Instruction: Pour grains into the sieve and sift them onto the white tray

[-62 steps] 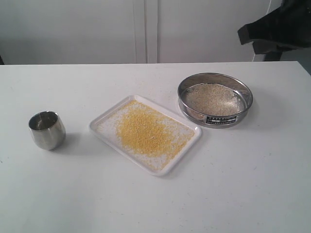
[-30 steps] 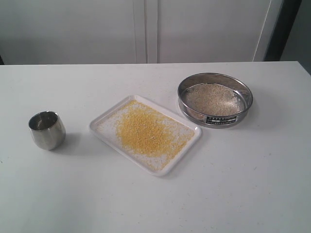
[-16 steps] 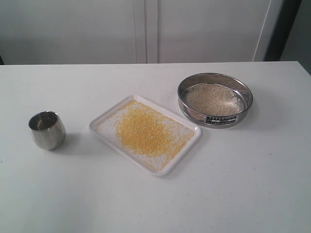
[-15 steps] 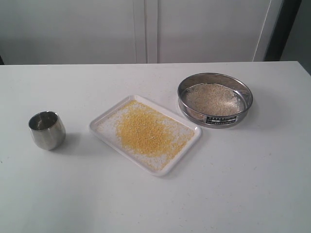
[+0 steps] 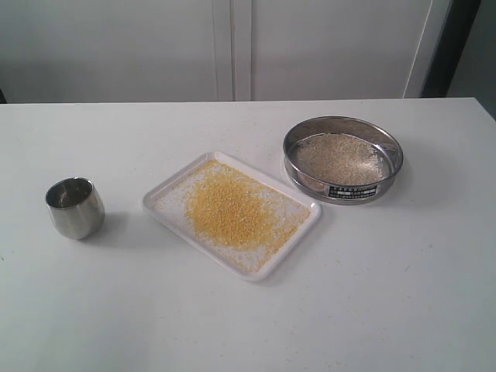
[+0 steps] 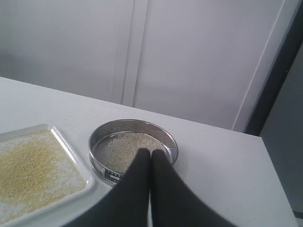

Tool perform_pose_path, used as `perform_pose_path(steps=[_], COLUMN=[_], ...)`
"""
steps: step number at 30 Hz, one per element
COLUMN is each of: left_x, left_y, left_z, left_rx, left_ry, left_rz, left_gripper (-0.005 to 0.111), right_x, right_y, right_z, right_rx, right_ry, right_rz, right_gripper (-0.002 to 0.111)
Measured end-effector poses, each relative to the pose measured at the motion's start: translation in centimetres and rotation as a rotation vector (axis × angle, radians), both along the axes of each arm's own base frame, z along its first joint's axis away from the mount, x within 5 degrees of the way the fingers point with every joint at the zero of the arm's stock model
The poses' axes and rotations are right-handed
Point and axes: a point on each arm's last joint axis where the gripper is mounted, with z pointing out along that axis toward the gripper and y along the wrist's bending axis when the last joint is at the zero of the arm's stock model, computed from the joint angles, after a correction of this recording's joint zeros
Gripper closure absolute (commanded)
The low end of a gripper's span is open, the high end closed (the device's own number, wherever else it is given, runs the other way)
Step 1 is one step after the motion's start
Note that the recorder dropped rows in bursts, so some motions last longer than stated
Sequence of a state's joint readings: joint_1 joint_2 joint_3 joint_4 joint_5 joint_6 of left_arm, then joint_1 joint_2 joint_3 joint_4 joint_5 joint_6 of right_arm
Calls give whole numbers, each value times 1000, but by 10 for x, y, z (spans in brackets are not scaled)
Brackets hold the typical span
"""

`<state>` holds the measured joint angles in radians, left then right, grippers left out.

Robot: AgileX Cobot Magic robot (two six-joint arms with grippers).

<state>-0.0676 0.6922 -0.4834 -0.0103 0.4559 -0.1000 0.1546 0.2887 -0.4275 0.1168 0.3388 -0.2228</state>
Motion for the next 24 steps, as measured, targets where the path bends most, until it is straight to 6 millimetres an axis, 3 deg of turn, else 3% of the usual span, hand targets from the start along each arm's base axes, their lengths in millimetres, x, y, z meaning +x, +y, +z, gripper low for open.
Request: perform_pose_path(steps=[10, 24], left_x=[0, 0], left_y=[0, 0], left_z=[0, 0], left_rx=[0, 0], left_ry=[0, 0], left_rz=[0, 0], left_gripper=[107, 107], right_x=[-17, -18], right_y=[-4, -4], right_z=[-31, -35], right_rx=[43, 59], right_ry=[-25, -16], right_rz=[-25, -26], right_gripper=[108, 108])
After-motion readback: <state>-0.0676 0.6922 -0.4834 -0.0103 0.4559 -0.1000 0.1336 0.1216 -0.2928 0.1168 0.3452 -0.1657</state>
